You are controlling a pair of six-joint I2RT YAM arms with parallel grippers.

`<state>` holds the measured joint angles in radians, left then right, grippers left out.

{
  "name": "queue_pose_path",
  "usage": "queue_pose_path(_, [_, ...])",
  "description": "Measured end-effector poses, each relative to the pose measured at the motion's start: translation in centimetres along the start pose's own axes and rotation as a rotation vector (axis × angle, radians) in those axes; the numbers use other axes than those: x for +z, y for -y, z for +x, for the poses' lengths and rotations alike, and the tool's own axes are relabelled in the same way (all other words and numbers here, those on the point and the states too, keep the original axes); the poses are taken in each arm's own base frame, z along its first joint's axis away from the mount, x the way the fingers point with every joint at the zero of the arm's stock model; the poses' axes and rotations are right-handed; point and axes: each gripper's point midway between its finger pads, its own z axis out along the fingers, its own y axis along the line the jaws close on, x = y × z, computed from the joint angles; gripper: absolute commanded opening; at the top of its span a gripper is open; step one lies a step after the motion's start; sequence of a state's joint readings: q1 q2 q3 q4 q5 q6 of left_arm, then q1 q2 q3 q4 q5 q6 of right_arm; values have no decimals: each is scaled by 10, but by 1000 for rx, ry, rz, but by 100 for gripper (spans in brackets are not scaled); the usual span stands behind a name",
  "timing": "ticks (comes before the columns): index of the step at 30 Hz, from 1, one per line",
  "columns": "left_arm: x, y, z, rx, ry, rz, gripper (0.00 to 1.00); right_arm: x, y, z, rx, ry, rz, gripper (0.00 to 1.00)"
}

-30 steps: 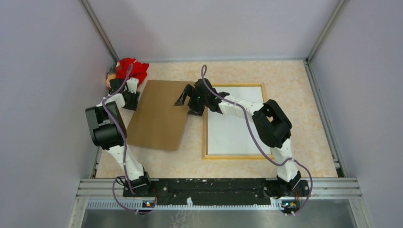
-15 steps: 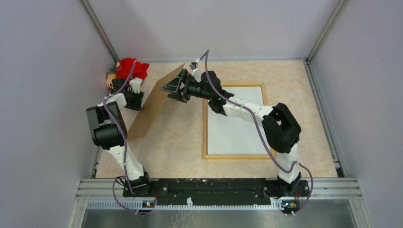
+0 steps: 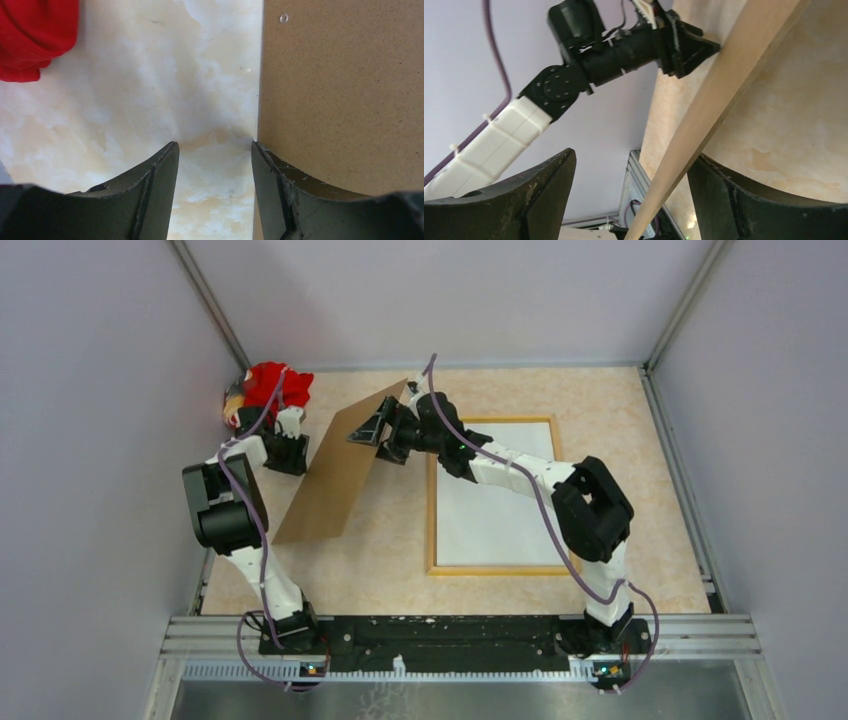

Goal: Put the photo into the frame
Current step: Pick up the photo frame item at the center of the board.

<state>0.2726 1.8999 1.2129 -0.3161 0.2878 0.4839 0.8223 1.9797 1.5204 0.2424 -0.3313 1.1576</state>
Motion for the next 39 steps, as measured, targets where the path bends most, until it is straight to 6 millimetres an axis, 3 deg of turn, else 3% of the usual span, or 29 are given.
queue_pose_path(3, [0, 5, 1, -3, -4, 19, 65, 0, 13, 1, -7, 5, 55, 62])
queue_pose_path(8, [-4, 14, 1, 4, -17, 51, 94, -2, 34, -1, -23, 17, 161, 12])
queue_pose_path(10, [-7, 19, 0, 10, -26, 74, 98, -6, 42, -2, -25, 24, 207, 0])
queue_pose_path(14, [-31, 37, -27, 31, 6, 155, 98, -22, 74, -10, 35, 31, 348, 0])
queue_pose_path(17, [-66, 74, -75, 137, 117, 237, 98, -29, 74, -28, 80, 42, 371, 0])
queue_pose_path(20, [-123, 120, -123, 285, 311, 320, 99, -40, 74, -61, 119, 91, 371, 0])
queue_pose_path(22, [-166, 141, -141, 389, 443, 352, 99, -51, 73, -94, 177, 136, 355, 0])
queue_pose_path(23, [-188, 148, -145, 448, 507, 356, 99, -57, 74, -110, 205, 162, 347, 0])
queue_pose_path(26, [-228, 170, -138, 597, 623, 368, 98, -78, 78, -156, 295, 236, 317, 0])
queue_pose_path(28, [-236, 183, -128, 675, 655, 380, 98, -92, 84, -179, 350, 274, 301, 0])
queue_pose_path(31, [-229, 200, -108, 765, 651, 407, 99, -102, 87, -195, 411, 290, 282, 0])
queue_pose_path(35, [-210, 203, -91, 855, 606, 389, 98, -100, 77, -187, 443, 240, 245, 0])
queue_pose_path(39, [-200, 200, -86, 940, 597, 319, 97, -96, 68, -173, 457, 187, 205, 0])
